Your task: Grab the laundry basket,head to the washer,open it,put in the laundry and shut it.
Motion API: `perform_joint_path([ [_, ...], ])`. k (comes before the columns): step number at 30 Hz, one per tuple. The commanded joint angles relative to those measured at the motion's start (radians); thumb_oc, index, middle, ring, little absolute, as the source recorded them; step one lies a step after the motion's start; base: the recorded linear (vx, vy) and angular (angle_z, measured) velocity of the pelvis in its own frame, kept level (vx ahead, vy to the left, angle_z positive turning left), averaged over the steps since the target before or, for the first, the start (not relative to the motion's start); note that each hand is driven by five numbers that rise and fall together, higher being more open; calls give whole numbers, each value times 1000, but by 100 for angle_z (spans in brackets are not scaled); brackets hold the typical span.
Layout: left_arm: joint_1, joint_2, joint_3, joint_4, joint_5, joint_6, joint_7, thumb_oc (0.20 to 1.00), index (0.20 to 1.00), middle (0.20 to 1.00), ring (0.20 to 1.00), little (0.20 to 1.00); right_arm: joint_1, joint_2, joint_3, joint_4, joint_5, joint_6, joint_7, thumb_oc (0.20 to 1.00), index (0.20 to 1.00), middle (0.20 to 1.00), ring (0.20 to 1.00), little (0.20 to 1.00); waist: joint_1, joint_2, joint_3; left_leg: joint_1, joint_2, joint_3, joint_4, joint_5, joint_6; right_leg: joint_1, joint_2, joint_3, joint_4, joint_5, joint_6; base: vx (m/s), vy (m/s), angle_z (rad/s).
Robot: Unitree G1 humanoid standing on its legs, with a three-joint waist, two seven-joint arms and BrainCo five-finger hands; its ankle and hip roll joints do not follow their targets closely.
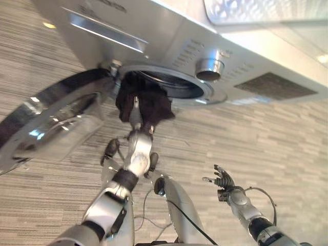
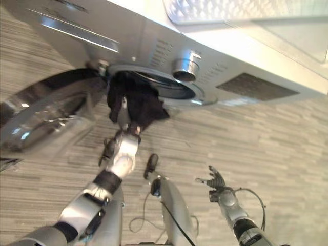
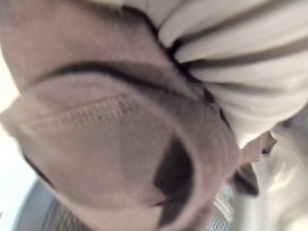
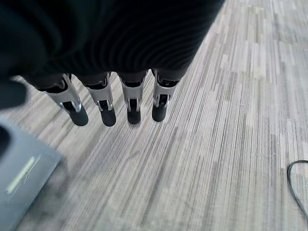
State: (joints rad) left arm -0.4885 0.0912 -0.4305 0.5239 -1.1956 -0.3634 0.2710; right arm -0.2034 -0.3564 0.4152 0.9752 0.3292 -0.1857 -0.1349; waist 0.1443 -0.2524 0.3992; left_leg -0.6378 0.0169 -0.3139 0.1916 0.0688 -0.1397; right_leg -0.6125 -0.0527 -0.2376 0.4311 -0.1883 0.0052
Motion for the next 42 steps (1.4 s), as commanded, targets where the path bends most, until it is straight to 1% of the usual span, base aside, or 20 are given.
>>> perform_joint_path([
  [1,-150,-74,5,-47,89,34,-156,200,200,200,200,200,59,-50,-29,-24,-10,-18,-10,1000,1000,1000,1000,1000,0,43,61,81,-110,112,90,-114,118,219,3,-94,-304,150,56,53,166,201],
  [4,4,-26,-16,-113,87,64,-223,200,200,200,200,200,70,-29,-30,4,-52,-3,17,1000,1000,1000,1000,1000,28,97,23,188,-129,87,-28,-80,139,276,-38,-112,-323,180,71,-96,348,86],
  [7,128,10,-53,-129,96,140,-292,200,200,200,200,200,69,-1,-40,43,-80,4,31,1000,1000,1000,1000,1000,66,116,-3,251,-136,57,-47,-83,172,322,-57,-81,-314,182,76,-90,172,-34],
  [11,206,41,-82,-156,103,178,-329,200,200,200,200,200,55,25,-14,54,-119,15,35,1000,1000,1000,1000,1000,97,136,-26,297,-145,30,-44,-95,193,343,-84,-67,-271,166,83,-41,134,-2],
  [13,220,53,-83,-149,108,189,-331,200,200,200,200,200,49,39,7,55,-141,19,39,1000,1000,1000,1000,1000,102,150,-43,336,-146,11,-52,-99,211,334,-99,-35,-211,173,91,0,161,-5],
  [14,237,80,-97,-179,87,196,-339,200,200,200,200,200,36,42,27,42,-165,19,38,1000,1000,1000,1000,1000,97,167,-56,368,-148,-22,-53,-95,229,318,-78,31,-107,169,104,37,41,-8],
  [16,242,81,-108,-187,84,198,-337,200,200,200,200,200,34,44,32,34,-170,21,35,1000,1000,1000,1000,1000,89,172,-60,371,-151,-30,-53,-92,229,315,-69,57,-121,177,108,39,-11,4],
  [17,254,92,-91,-201,79,194,-334,200,200,200,200,200,26,47,40,15,-181,25,29,1000,1000,1000,1000,1000,77,176,-80,379,-148,-46,-73,-94,214,331,-93,92,-281,199,111,42,-62,41],
  [18,255,92,-91,-201,79,194,-334,200,200,200,200,200,27,47,41,15,-181,25,29,1000,1000,1000,1000,1000,75,177,-80,382,-146,-48,-76,-94,214,337,-91,89,-289,202,111,83,-148,48],
  [19,269,110,-78,-208,84,205,-348,200,200,200,200,200,-6,49,59,8,-228,28,28,1000,1000,1000,1000,1000,95,187,-97,388,-107,-44,-79,-119,197,284,-183,43,-378,295,134,108,-179,50],
  [20,276,123,-85,-219,85,204,-351,200,200,200,200,200,-17,47,73,-1,-250,28,22,1000,1000,1000,1000,1000,101,187,-93,401,-81,-49,-66,-138,186,266,-209,49,-404,323,145,215,-315,2],
  [21,273,137,-109,-233,79,203,-346,200,200,200,200,200,-24,38,90,-28,-272,32,17,1000,1000,1000,1000,1000,101,188,-72,422,-59,-80,-37,-166,173,269,-213,114,-420,340,149,243,-331,-19],
  [22,269,140,-121,-239,71,198,-339,200,200,200,200,200,-25,32,94,-41,-274,32,10,1000,1000,1000,1000,1000,96,182,-55,429,-59,-110,-17,-174,164,267,-221,160,-395,362,160,215,-351,-38],
  [24,255,139,-125,-239,80,182,-316,200,200,200,200,200,-34,26,95,-50,-273,27,-5,1000,1000,1000,1000,1000,89,157,-46,404,-68,-124,15,-173,147,292,-204,159,-361,315,161,81,-263,44],
  [25,230,128,-131,-258,59,197,-322,200,200,200,200,200,-51,26,82,-47,-277,25,-25,1000,1000,1000,1000,1000,85,143,-40,363,-59,-182,-3,-146,124,269,-176,129,-294,261,155,90,-308,122],
  [29,223,130,-119,-298,54,175,-307,200,200,200,200,200,-75,-5,44,-76,-226,7,-46,1000,1000,1000,1000,1000,79,102,-36,364,33,-248,-147,-67,100,270,-132,-35,-256,227,140,152,-394,110],
  [34,199,103,-100,-272,61,149,-257,200,200,200,200,200,-83,-25,7,-105,-168,-7,-89,1000,1000,1000,1000,1000,62,70,-28,323,68,-242,-232,-13,97,238,-104,-64,-272,215,136,47,-56,19],
  [38,177,79,-84,-249,54,126,-224,200,200,200,200,200,-76,-33,4,-128,-174,-4,-105,1000,1000,1000,1000,1000,51,42,-17,288,60,-229,-218,-24,102,206,-105,-55,-270,226,135,23,51,-5],
  [39,127,45,-72,-194,52,100,-179,200,200,200,200,200,-53,-27,6,-148,-175,1,-114,1000,1000,1000,1000,1000,31,-13,-2,239,52,-213,-173,-49,106,176,-103,-36,-283,243,138,20,89,-13],
  [42,80,20,-54,-121,56,78,-137,200,200,200,200,200,-35,-27,15,-158,-174,5,-119,1000,1000,1000,1000,1000,15,-59,8,199,46,-209,-118,-75,108,162,-95,-9,-305,266,138,15,45,-28],
])
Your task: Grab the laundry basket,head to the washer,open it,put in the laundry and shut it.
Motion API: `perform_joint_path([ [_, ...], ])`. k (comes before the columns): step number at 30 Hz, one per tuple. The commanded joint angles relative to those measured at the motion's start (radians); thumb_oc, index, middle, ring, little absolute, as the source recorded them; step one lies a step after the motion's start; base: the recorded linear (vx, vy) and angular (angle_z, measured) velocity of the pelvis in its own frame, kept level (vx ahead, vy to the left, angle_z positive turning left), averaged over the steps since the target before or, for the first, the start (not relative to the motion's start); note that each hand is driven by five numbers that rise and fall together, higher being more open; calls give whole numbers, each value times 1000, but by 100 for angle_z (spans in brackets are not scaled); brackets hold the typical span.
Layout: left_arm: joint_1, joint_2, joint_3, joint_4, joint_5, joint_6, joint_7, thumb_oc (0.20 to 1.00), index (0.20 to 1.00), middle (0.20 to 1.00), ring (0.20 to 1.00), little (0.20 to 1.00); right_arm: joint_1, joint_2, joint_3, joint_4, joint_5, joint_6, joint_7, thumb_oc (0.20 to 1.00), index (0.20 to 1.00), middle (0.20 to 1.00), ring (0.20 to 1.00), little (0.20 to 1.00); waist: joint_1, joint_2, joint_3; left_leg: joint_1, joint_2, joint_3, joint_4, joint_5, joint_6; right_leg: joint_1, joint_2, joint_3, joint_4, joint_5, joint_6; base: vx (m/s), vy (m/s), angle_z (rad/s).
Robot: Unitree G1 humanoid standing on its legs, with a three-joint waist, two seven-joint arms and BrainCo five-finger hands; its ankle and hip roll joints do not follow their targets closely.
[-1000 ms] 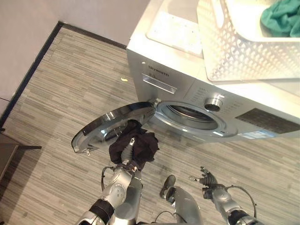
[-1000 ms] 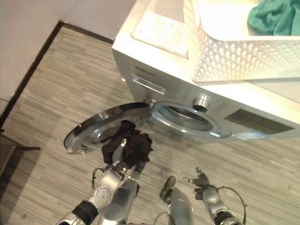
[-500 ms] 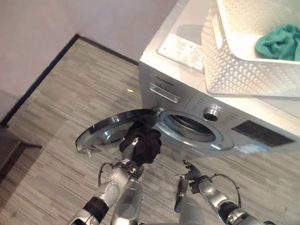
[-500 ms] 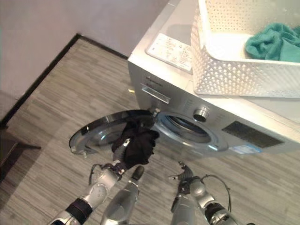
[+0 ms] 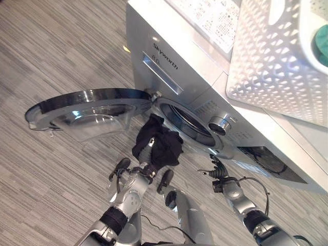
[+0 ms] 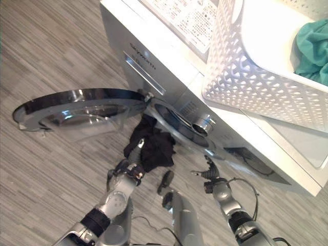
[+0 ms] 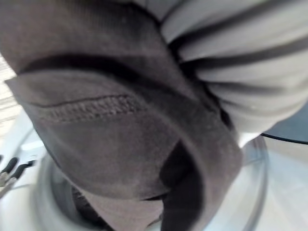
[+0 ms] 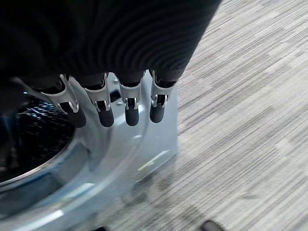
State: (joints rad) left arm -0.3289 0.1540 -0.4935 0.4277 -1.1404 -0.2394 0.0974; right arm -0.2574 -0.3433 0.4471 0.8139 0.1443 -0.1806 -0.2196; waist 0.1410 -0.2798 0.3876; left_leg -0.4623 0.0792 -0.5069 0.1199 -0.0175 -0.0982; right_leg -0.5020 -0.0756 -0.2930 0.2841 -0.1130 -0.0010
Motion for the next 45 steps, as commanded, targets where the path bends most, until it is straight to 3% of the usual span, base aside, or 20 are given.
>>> perform_joint_path([
  [1,-106,-54,29,1,-2,-64,59,200,200,200,200,200,30,-37,-9,0,5,3,-31,1000,1000,1000,1000,1000,8,-53,21,10,-12,-10,-26,0,66,46,-69,54,-166,199,147,12,40,-17],
  [4,-192,-77,74,99,11,-82,104,200,200,200,200,200,38,-30,7,51,7,10,-21,1000,1000,1000,1000,1000,-20,-98,19,-25,-5,-1,12,-22,63,30,-52,72,-186,216,146,18,34,-12],
  [10,-356,-82,168,231,-17,-112,177,200,200,200,200,200,64,-25,8,177,85,23,30,1000,1000,1000,1000,1000,-72,-147,8,-86,4,3,123,-80,56,1,-17,82,-167,192,135,61,1,-21],
  [14,-444,-73,222,304,-42,-128,211,200,200,200,200,200,80,-12,-21,238,164,22,51,1000,1000,1000,1000,1000,-101,-143,-7,-117,16,-3,165,-102,54,-38,5,73,-125,162,125,87,-10,-6],
  [16,-502,-56,254,342,-73,-138,227,200,200,200,200,200,94,1,-19,258,196,24,79,1000,1000,1000,1000,1000,-121,-137,-22,-129,38,0,171,-100,53,-69,19,68,-95,143,117,178,-54,-7],
  [17,-522,-55,264,353,-86,-138,231,200,200,200,200,200,99,6,-11,256,199,25,84,1000,1000,1000,1000,1000,-125,-129,-33,-113,66,3,163,-128,56,-64,39,71,-88,111,121,234,-101,-6],
  [21,-674,-31,289,421,-135,-156,251,200,200,200,200,200,106,28,4,242,234,22,100,1000,1000,1000,1000,1000,-160,-134,-57,-107,115,8,107,-92,42,-83,59,66,-101,108,117,94,-68,-6],
  [22,-675,-32,289,421,-135,-156,250,200,200,200,200,200,106,28,3,242,235,21,100,1000,1000,1000,1000,1000,-160,-141,-49,-120,99,7,109,-64,37,-92,46,60,-106,133,110,-36,-36,-2],
  [24,-783,-10,291,452,-144,-166,272,200,200,200,200,200,122,47,10,219,253,15,106,1000,1000,1000,1000,1000,-187,-146,-73,-115,141,13,58,-29,24,-110,69,55,-123,135,106,145,-124,-6],
  [26,-874,10,292,528,-141,-165,302,200,200,200,200,200,138,60,18,204,254,11,108,1000,1000,1000,1000,1000,-222,-147,-110,-99,191,18,13,-31,18,-120,104,63,-136,115,108,206,-134,-5],
  [27,-878,10,293,532,-142,-164,300,200,200,200,200,200,138,60,18,204,254,11,107,1000,1000,1000,1000,1000,-222,-155,-104,-111,179,17,14,-5,12,-131,94,56,-139,140,100,124,-93,-6],
  [29,-960,59,291,639,-121,-129,320,200,200,200,200,200,149,63,30,205,242,6,101,1000,1000,1000,1000,1000,-257,-154,-146,-93,227,32,-13,-11,6,-134,132,64,-150,120,101,227,-138,-13],
  [31,-1022,106,289,663,-125,-134,323,200,200,200,200,200,142,60,32,189,248,0,92,1000,1000,1000,1000,1000,-284,-160,-170,-96,238,49,-19,2,-2,-145,146,68,-162,129,98,113,-91,-14],
  [35,-1134,233,250,787,-76,-59,315,200,200,200,200,200,138,46,42,156,251,-9,101,1000,1000,1000,1000,1000,-315,-159,-202,-113,271,58,-9,9,-16,-162,175,70,-161,129,94,79,-81,-20],
  [36,-1158,250,243,793,-72,-58,312,200,200,200,200,200,143,38,43,146,249,-12,104,1000,1000,1000,1000,1000,-326,-157,-211,-122,281,55,-7,15,-20,-170,182,67,-159,126,94,130,-149,-26],
  [37,-1226,245,227,745,-66,-101,342,200,200,200,200,200,155,24,30,135,254,-21,94,1000,1000,1000,1000,1000,-347,-153,-227,-133,301,54,-16,25,-24,-188,196,55,-147,122,95,125,-118,-15],
  [40,-1191,233,226,731,8,-89,367,200,200,200,200,200,161,24,31,117,252,-30,84,1000,1000,1000,1000,1000,-353,-142,-225,-141,314,56,-24,33,-29,-209,201,40,-132,109,93,66,-63,-6],
  [42,-1155,310,254,822,19,-63,367,200,200,200,200,200,186,28,41,105,229,-32,90,1000,1000,1000,1000,1000,-362,-146,-220,-164,340,50,-20,42,-27,-263,214,25,-74,96,89,50,-57,-12],
  [45,-1128,320,265,827,29,-51,366,200,200,200,200,200,185,28,42,110,215,-34,80,1000,1000,1000,1000,1000,-371,-138,-220,-192,353,50,-18,37,-28,-305,212,15,-41,82,94,40,-14,-5],
])
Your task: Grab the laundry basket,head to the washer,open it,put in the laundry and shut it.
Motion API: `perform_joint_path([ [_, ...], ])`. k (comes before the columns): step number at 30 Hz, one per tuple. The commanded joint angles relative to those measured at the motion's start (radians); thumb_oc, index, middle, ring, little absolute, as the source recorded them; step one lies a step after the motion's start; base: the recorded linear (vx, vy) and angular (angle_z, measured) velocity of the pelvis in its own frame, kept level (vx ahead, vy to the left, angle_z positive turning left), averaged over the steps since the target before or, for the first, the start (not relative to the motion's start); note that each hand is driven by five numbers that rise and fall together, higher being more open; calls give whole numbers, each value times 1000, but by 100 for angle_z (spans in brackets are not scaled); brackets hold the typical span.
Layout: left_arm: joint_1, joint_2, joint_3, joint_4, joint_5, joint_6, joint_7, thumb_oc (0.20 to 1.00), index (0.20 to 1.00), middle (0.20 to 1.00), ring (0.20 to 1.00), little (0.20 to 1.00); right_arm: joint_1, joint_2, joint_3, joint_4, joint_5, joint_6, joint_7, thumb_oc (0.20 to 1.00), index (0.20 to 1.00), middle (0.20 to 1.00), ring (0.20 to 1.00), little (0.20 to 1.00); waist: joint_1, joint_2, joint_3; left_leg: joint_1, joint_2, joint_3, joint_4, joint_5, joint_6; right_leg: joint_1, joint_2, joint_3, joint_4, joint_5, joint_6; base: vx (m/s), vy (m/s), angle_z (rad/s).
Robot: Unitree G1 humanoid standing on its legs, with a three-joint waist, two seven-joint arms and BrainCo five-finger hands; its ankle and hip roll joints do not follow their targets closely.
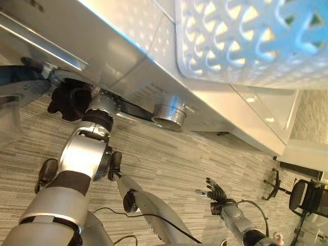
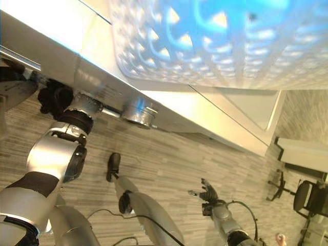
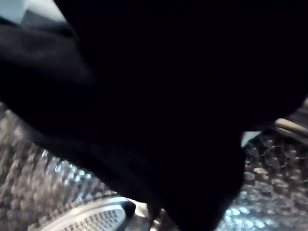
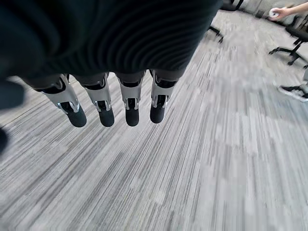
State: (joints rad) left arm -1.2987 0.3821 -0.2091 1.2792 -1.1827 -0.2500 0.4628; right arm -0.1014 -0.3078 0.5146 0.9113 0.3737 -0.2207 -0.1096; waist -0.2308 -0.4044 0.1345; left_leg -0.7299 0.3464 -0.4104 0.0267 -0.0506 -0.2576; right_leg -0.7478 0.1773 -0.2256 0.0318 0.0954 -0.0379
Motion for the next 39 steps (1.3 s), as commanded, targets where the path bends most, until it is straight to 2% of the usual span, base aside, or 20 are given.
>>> perform_joint_path([
  [1,-164,84,-20,-19,67,-33,-4,200,200,200,200,200,28,-13,-24,9,-14,4,-30,1000,1000,1000,1000,1000,-3,-12,34,60,89,-51,80,67,131,-76,-40,-57,227,-132,131,47,-28,4],
  [3,-199,42,-27,-37,39,-49,-14,200,200,200,200,200,24,-23,-34,-28,6,-13,-33,1000,1000,1000,1000,1000,-16,-7,38,15,91,-70,97,63,130,-120,-45,-77,261,-144,133,59,-51,-5],
  [6,-183,33,-16,-43,41,-61,6,200,200,200,200,200,70,-8,-17,-110,-1,-28,-28,1000,1000,1000,1000,1000,-33,-3,41,-11,94,-79,111,55,130,-147,-42,-86,281,-149,136,18,-8,0],
  [8,-137,38,-4,-54,50,-81,12,200,200,200,200,200,102,-31,-25,-111,-23,-37,-40,1000,1000,1000,1000,1000,-50,-14,38,-39,97,-86,130,36,130,-171,-40,-93,306,-149,138,0,0,0],
  [14,-121,-31,-23,-127,56,-110,24,200,200,200,200,200,121,-73,-44,-130,-27,-45,-44,1000,1000,1000,1000,1000,-59,-13,45,-76,91,-98,145,22,129,-200,-47,-109,322,-153,140,0,0,0],
  [15,-120,-50,-33,-122,63,-104,16,1000,1000,1000,1000,1000,122,-85,-47,-131,-20,-48,-41,1000,1000,1000,1000,1000,-57,-10,52,-79,87,-99,140,25,130,-205,-52,-113,325,-152,141,0,0,0],
  [18,-113,-64,-39,-117,65,-93,7,1000,1000,1000,1000,1000,122,-97,-46,-142,-11,-51,-33,1000,1000,1000,1000,1000,-52,-6,59,-74,84,-95,123,31,131,-209,-59,-113,327,-154,141,-7,14,0],
  [21,-85,-22,-158,-1,250,65,-83,1000,1000,1000,1000,1000,115,-134,-47,-186,5,-49,1,1000,1000,1000,1000,1000,-28,7,83,-37,68,-63,60,65,128,-199,-85,-102,323,-149,141,-53,90,3],
  [22,-87,-21,-158,2,251,66,-85,1000,1000,1000,1000,1000,115,-135,-47,-186,6,-49,2,1000,1000,1000,1000,1000,-28,6,83,-34,67,-61,58,66,128,-199,-86,-101,323,-149,142,-48,76,3],
  [27,-103,67,-250,103,429,163,-149,1000,1000,1000,1000,1000,118,-167,-56,-222,-3,-49,28,1000,1000,1000,1000,1000,-1,21,117,18,57,-34,-15,108,122,-172,-114,-89,293,-135,149,-53,78,7],
  [29,-85,97,-258,120,474,180,-164,1000,1000,1000,1000,1000,127,-175,-60,-235,-6,-48,36,1000,1000,1000,1000,1000,13,24,136,35,51,-28,-48,128,118,-152,-128,-85,268,-122,154,-66,86,9],
  [30,-72,102,-250,118,476,173,-159,1000,1000,1000,1000,1000,133,-179,-62,-243,-8,-48,40,1000,1000,1000,1000,1000,18,23,142,42,47,-25,-56,132,118,-145,-132,-83,260,-121,154,-67,71,2],
  [31,-49,79,-247,126,538,183,-183,1000,1000,1000,1000,1000,39,-250,-116,-120,27,-32,32,1000,1000,1000,1000,1000,47,29,151,50,31,-27,-74,150,115,-131,-145,-80,245,-114,153,-40,39,2],
  [33,-11,57,-226,87,552,164,-154,1000,1000,1000,1000,1000,20,-251,-97,-101,33,-42,56,1000,1000,1000,1000,1000,68,43,175,62,17,-24,-90,165,118,-122,-154,-79,240,-108,158,-47,69,6],
  [34,22,9,-219,61,547,150,-139,1000,1000,1000,1000,1000,15,-244,-80,-134,36,-30,55,1000,1000,1000,1000,1000,79,49,185,76,13,-18,-106,182,115,-109,-159,-72,228,-104,157,-160,177,15],
  [35,26,-79,-213,39,515,128,-113,1000,1000,1000,1000,1000,-12,-225,-81,-127,50,-35,36,1000,1000,1000,1000,1000,91,49,205,71,-20,-28,-110,215,110,-106,-179,-71,207,-68,150,-153,176,9],
  [36,32,-120,-219,4,496,109,-107,1000,1000,1000,1000,1000,-26,-221,-79,-131,60,-34,23,1000,1000,1000,1000,1000,96,57,211,73,-29,-31,-114,220,109,-101,-186,-67,199,-62,150,-130,127,8],
  [37,33,-121,-219,2,497,110,-106,1000,1000,1000,1000,1000,-26,-221,-80,-131,60,-34,23,1000,1000,1000,1000,1000,98,57,212,75,-29,-31,-114,220,109,-99,-186,-67,198,-61,151,-45,88,6],
  [38,100,-175,-223,-66,459,78,-88,1000,1000,1000,1000,1000,-49,-211,-85,-117,70,-26,1,1000,1000,1000,1000,1000,113,76,225,75,-51,-35,-114,229,110,-85,-195,-56,181,-53,152,-32,57,14],
  [39,101,-175,-223,-68,459,78,-87,1000,1000,1000,1000,1000,-49,-211,-85,-117,70,-26,1,1000,1000,1000,1000,1000,114,76,225,76,-51,-35,-114,229,110,-83,-195,-56,180,-52,152,-45,83,18],
])
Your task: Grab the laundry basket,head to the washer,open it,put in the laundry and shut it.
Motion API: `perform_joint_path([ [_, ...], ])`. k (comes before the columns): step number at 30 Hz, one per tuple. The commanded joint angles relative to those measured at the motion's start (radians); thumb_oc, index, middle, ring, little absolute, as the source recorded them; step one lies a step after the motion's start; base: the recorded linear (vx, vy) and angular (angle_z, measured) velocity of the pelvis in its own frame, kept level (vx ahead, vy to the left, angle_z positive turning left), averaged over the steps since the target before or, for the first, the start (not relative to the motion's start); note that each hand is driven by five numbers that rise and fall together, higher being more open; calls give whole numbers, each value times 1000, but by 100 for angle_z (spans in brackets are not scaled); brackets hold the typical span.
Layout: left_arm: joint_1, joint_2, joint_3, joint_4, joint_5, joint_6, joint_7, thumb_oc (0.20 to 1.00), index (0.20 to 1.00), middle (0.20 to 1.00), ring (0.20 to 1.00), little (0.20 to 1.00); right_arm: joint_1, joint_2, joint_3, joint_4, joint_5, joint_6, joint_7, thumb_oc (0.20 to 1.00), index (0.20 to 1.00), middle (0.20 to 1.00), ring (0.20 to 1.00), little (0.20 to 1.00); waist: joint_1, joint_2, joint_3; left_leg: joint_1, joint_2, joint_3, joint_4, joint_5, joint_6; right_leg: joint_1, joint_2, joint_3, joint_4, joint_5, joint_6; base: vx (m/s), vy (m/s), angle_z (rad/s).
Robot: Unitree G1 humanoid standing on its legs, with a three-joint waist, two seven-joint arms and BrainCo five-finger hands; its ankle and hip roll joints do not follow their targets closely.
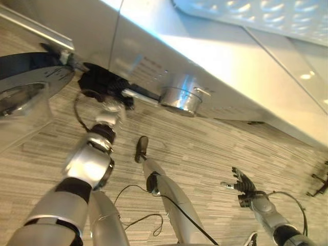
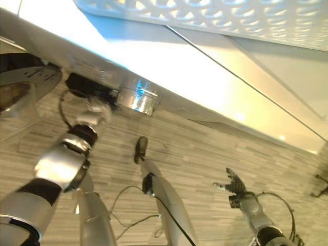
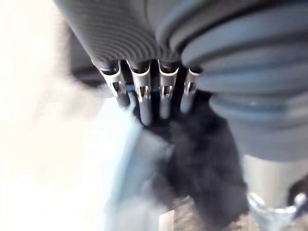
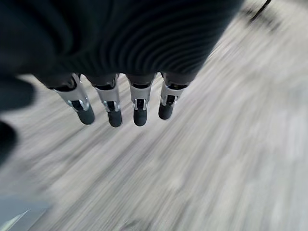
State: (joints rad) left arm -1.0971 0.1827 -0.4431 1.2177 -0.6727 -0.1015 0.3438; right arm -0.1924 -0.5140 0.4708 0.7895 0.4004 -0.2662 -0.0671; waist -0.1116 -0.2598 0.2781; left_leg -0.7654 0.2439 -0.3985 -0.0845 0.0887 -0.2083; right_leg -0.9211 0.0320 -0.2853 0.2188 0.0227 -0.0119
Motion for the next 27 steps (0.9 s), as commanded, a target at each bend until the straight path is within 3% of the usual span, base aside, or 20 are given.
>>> perform_joint_path([
  [1,-62,-1,1,-59,-68,-92,38,1000,1000,1000,1000,1000,27,-3,-40,0,44,24,-54,1000,1000,1000,1000,1000,4,-57,89,112,38,-51,-3,94,59,98,-54,6,-16,26,129,-41,68,11],
  [5,109,-79,-38,-207,-122,-134,57,1000,1000,1000,1000,1000,-59,27,-9,22,31,46,-113,1000,1000,1000,1000,1000,45,-8,109,102,-14,-70,-3,108,54,131,-75,15,-57,49,131,-36,65,6],
  [12,286,-53,-64,-376,-87,-144,55,1000,1000,1000,1000,1000,-68,53,3,30,26,61,-139,1000,1000,1000,1000,1000,81,51,116,84,-71,-81,-3,128,40,172,-102,8,-85,68,136,-8,31,2],
  [16,397,-19,-68,-468,-67,-129,29,1000,1000,1000,1000,1000,-7,54,-11,-1,19,66,-130,1000,1000,1000,1000,1000,90,67,116,94,-77,-75,-3,116,50,190,-112,8,-80,63,137,3,32,12],
  [20,531,13,-76,-565,-59,-113,-14,1000,1000,1000,1000,1000,67,49,-4,-49,-18,74,-110,1000,1000,1000,1000,1000,106,71,126,125,-76,-61,-3,87,76,211,-124,25,-79,65,138,-18,76,5],
  [23,573,12,-74,-552,-78,-101,-35,1000,1000,1000,1000,1000,66,50,5,-53,-32,79,-106,1000,1000,1000,1000,1000,119,53,148,141,-65,-32,33,63,105,211,-135,50,-62,61,135,-78,99,1],
  [24,567,-6,-77,-500,-75,-96,-35,1000,1000,1000,1000,1000,50,59,16,-34,-48,81,-112,1000,1000,1000,1000,1000,121,33,166,91,-98,-30,156,13,117,200,-147,71,-36,60,131,-86,59,-3],
  [27,532,-42,-82,-413,-65,-89,-28,1000,1000,1000,1000,1000,18,79,34,3,-56,81,-125,1000,1000,1000,1000,1000,120,20,184,59,-124,-35,247,-32,130,191,-148,95,-12,52,130,-107,87,-3],
])
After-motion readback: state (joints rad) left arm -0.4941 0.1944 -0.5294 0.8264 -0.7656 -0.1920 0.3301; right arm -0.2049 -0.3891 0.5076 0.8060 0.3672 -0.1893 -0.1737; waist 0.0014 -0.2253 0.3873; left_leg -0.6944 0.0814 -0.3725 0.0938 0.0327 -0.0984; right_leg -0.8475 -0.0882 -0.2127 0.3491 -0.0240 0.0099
